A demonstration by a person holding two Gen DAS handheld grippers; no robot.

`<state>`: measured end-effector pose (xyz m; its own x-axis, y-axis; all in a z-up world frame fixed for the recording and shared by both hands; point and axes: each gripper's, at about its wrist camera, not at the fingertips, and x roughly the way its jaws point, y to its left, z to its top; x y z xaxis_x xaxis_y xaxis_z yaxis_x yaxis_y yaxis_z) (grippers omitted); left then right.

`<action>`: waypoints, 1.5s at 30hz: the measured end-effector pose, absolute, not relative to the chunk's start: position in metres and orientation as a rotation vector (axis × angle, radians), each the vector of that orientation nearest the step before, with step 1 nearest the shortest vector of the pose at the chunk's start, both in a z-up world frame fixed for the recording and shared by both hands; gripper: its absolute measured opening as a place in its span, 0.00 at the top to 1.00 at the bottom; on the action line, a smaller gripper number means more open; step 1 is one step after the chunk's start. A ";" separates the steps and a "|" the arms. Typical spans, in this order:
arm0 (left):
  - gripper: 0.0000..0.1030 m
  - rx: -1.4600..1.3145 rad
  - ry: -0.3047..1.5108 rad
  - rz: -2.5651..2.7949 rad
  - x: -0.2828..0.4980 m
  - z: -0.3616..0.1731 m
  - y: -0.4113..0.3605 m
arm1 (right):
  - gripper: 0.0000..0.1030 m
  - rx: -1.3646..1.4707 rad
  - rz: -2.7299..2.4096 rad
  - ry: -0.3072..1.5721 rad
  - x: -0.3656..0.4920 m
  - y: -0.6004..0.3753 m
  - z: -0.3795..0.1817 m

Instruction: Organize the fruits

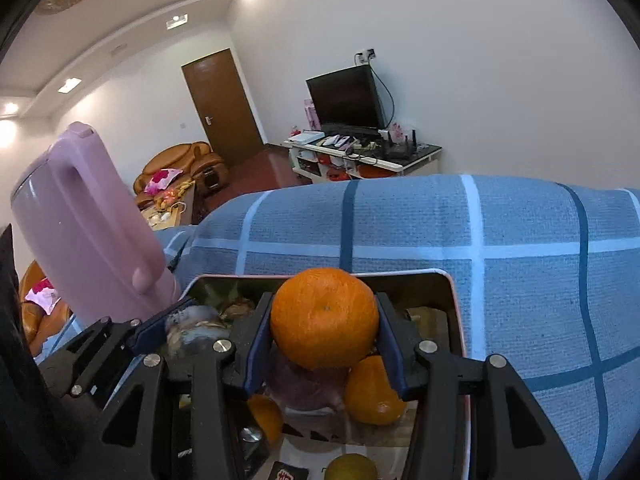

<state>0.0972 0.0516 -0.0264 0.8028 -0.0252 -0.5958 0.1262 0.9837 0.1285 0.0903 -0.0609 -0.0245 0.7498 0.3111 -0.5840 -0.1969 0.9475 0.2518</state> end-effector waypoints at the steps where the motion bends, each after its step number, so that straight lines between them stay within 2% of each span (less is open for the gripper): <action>1: 0.48 0.163 0.634 -0.070 0.098 -0.027 0.052 | 0.50 0.175 0.280 0.670 0.091 -0.060 -0.025; 6: 0.46 0.184 0.634 -0.053 0.097 -0.028 0.049 | 0.49 0.168 0.277 0.676 0.091 -0.059 -0.030; 8: 0.32 0.192 0.639 -0.031 0.096 -0.029 0.049 | 0.46 0.171 0.271 0.671 0.089 -0.061 -0.030; 10: 0.26 0.190 0.625 -0.019 0.094 -0.027 0.050 | 0.38 0.177 0.263 0.660 0.086 -0.063 -0.030; 12: 0.20 0.181 0.615 -0.019 0.092 -0.026 0.052 | 0.36 0.184 0.261 0.641 0.081 -0.066 -0.029; 14: 0.02 0.162 0.603 -0.015 0.089 -0.023 0.054 | 0.35 0.195 0.249 0.602 0.072 -0.070 -0.026; 15: 0.00 0.145 0.595 -0.022 0.087 -0.022 0.056 | 0.35 0.197 0.237 0.586 0.069 -0.072 -0.024; 19: 0.00 0.118 0.622 -0.015 0.088 -0.025 0.059 | 0.31 0.250 0.154 0.516 0.052 -0.083 -0.022; 26: 0.00 0.095 0.613 0.016 0.084 -0.024 0.064 | 0.30 0.269 0.076 0.496 0.039 -0.094 -0.021; 45: 0.00 0.139 0.459 0.082 0.019 -0.010 0.060 | 0.26 0.168 -0.014 0.355 -0.041 -0.090 -0.003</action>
<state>0.0187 0.0604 -0.0102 0.8932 0.1107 -0.4358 -0.0479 0.9871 0.1526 -0.0411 -0.0898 -0.0025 0.9375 0.0160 -0.3475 0.0430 0.9860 0.1613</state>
